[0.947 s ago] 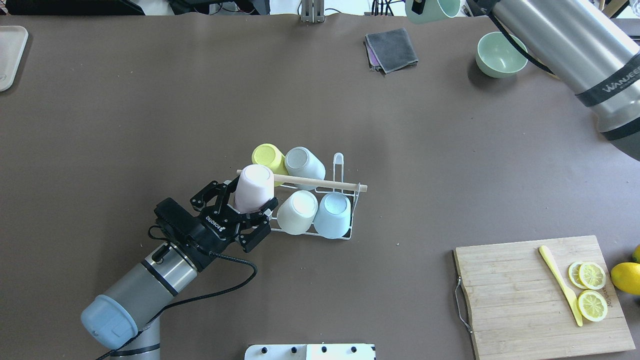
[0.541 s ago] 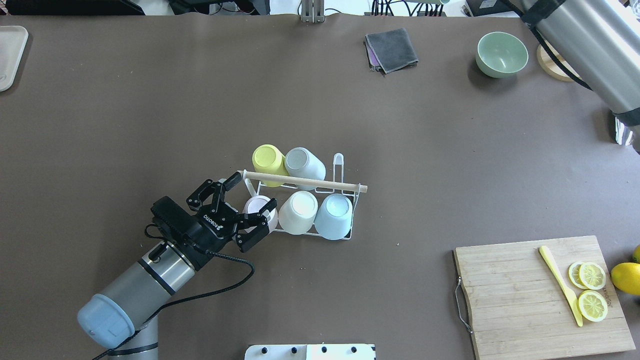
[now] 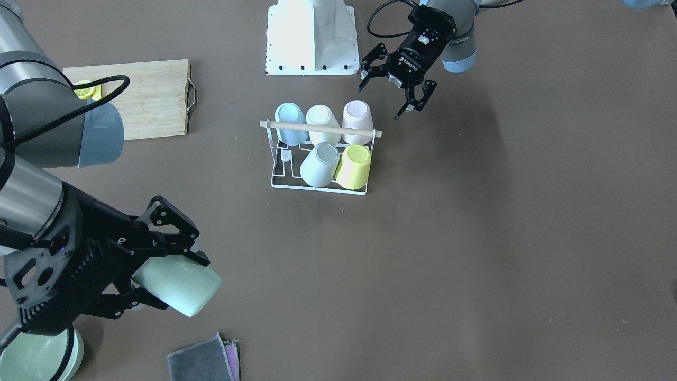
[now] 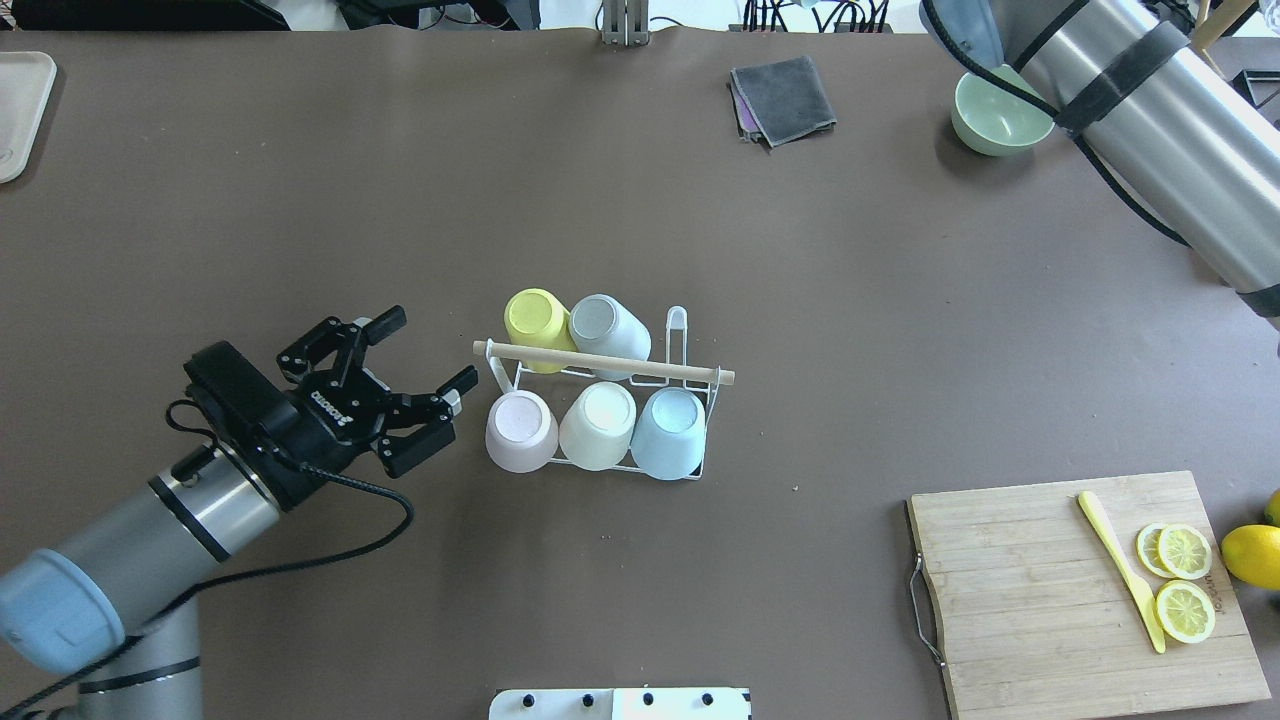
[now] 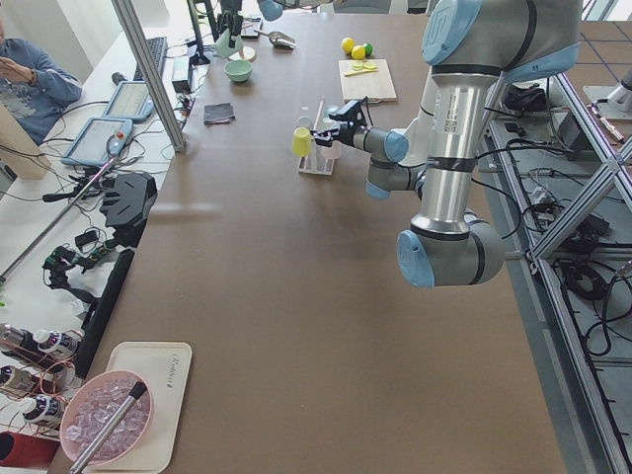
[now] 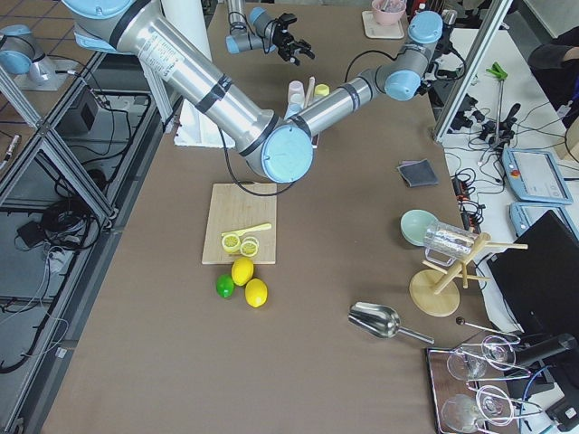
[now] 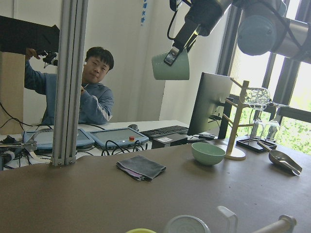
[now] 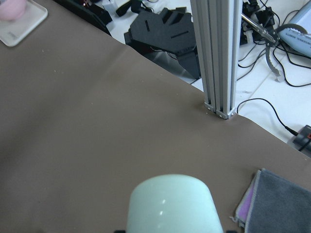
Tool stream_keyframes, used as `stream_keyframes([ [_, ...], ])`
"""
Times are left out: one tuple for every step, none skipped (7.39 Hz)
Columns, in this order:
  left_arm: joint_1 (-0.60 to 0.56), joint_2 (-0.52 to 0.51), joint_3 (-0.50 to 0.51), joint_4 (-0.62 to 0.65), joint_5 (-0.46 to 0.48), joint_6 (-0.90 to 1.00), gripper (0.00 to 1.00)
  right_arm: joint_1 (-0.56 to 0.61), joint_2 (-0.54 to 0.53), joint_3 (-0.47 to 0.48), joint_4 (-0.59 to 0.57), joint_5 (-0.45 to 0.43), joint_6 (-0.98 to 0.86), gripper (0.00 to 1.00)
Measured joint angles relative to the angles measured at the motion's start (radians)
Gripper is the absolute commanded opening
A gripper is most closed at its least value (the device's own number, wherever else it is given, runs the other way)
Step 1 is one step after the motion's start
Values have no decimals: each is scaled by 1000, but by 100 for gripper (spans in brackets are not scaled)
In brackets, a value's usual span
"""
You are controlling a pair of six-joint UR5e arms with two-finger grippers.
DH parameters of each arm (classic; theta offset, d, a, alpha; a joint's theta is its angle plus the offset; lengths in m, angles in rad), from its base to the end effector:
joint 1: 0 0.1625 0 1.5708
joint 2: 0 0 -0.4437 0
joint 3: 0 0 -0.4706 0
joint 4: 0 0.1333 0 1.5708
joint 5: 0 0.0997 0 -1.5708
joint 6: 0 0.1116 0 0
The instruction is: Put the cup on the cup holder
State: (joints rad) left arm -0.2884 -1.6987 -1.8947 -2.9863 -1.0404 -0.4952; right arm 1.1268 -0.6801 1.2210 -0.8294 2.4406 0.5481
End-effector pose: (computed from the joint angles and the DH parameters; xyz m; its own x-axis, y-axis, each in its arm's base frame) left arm 0.4665 -0.3363 0.2736 0.4909 0.6461 -0.5845 0.5835 0.2545 0.7712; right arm -0.3199 -0.7844 0.1241 0.2922 -0.6673 0.6851 -0.0352 0.7084 0.7049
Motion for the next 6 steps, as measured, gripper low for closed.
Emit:
stream_keyframes([
  [-101, 43, -55, 115, -155, -29, 99, -23, -23, 0, 161, -39, 94, 0],
  [-246, 61, -85, 251, -370, -112, 99, -52, -43, 0, 318, -88, 178, 0],
  [-397, 77, -102, 396, -582, -188, 99, -94, -63, 0, 471, -140, 265, 0],
  [-536, 94, -105, 554, -764, -227, 99, -144, -85, 0, 603, -199, 330, 0],
  [-655, 108, -96, 725, -905, -240, 99, -206, -121, 15, 716, -281, 358, 0],
  [-750, 118, -71, 879, -994, -241, 99, -268, -171, 50, 801, -362, 362, 0],
])
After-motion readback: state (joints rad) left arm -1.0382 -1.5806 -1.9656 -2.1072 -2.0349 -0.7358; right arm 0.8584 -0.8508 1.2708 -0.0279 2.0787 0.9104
